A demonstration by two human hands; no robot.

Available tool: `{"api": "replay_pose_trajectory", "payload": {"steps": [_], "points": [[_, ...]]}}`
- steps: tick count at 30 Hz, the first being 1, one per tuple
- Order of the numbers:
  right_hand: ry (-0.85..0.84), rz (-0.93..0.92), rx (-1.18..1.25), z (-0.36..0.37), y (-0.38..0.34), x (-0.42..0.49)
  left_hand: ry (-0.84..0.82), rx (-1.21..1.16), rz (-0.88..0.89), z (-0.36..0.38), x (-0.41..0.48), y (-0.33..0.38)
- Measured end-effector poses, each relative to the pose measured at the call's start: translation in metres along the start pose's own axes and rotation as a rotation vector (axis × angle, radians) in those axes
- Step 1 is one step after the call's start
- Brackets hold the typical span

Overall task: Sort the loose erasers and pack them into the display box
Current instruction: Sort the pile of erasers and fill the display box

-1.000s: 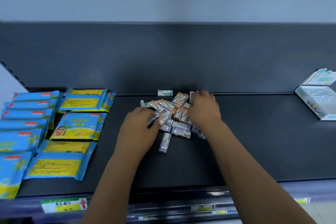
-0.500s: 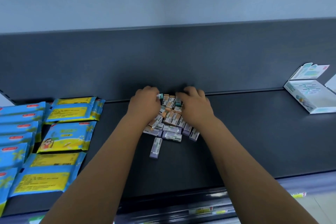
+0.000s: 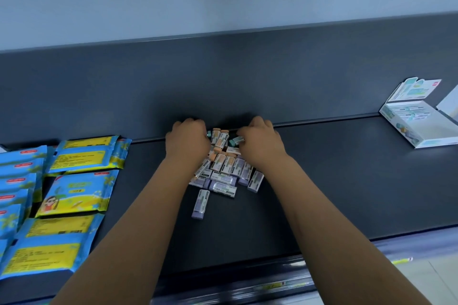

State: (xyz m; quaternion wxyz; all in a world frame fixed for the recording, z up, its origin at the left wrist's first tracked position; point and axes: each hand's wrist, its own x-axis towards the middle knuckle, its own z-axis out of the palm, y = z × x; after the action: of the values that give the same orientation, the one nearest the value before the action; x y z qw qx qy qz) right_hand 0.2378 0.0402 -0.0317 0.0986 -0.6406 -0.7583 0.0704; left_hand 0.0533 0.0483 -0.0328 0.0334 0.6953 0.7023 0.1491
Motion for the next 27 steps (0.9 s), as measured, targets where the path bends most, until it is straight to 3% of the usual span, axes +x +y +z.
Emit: {"api": "replay_pose_trajectory", "payload": {"steps": [12, 18, 23, 27], "points": [[0.108, -0.048, -0.123, 0.008, 0.002, -0.005, -0.046, -0.065, -0.074, 0.011, 0.011, 0.0], [0.206, -0.042, 0.031, 0.007, 0.001, -0.02, 0.045, -0.1, -0.016, -0.002, 0.006, 0.0], [0.226, -0.127, 0.174, 0.012, -0.001, -0.035, 0.206, -0.489, -0.095, -0.015, -0.014, 0.007], [0.236, -0.153, 0.301, 0.012, 0.0, -0.044, 0.167, -0.772, -0.198, -0.025, -0.036, 0.01]]}}
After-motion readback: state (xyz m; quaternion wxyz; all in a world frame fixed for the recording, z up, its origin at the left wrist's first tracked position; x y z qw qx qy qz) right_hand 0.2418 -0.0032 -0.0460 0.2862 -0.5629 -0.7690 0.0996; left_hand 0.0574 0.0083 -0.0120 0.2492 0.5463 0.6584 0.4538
